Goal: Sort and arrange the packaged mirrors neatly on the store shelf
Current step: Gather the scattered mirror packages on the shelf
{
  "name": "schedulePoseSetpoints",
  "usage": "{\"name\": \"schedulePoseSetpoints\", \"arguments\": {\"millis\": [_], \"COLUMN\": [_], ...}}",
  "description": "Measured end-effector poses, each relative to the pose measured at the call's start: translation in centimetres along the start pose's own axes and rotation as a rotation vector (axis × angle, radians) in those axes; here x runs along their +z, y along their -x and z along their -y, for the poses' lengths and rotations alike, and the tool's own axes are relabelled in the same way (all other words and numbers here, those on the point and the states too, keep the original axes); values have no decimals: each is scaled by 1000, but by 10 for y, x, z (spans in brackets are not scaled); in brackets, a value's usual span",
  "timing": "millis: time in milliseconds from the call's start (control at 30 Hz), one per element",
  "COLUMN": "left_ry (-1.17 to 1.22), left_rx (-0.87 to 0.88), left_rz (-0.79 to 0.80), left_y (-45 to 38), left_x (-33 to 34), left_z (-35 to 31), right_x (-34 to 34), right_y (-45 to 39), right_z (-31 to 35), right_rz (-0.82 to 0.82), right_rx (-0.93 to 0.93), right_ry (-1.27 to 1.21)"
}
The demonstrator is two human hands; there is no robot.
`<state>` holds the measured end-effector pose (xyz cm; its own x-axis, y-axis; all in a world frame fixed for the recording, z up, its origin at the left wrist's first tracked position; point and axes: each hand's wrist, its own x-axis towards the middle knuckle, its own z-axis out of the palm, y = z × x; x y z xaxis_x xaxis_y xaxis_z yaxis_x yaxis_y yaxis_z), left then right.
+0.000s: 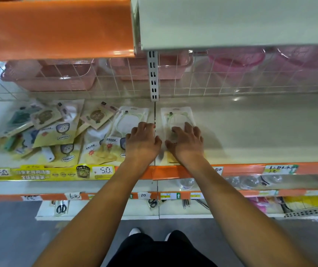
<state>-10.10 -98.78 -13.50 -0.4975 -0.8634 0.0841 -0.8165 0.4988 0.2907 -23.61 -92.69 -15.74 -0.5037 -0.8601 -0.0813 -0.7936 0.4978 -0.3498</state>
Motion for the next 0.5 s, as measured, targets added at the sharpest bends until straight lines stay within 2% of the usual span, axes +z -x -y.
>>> {"name": "schedulePoseSetpoints", "arguments": {"millis": [267, 500], "left_ry": [-52, -34], "left_rx": [4, -79], "left_rz": [-130, -171], "left_y": [13, 24], "left_x": [-4, -23], "left_z": [26, 63], "right_x": [4, 5], "right_y": [-1, -3], "right_z": [22, 76], "right_rz": [-9, -109], "right_rx": [42, -104], "right_ry": [18, -154]}}
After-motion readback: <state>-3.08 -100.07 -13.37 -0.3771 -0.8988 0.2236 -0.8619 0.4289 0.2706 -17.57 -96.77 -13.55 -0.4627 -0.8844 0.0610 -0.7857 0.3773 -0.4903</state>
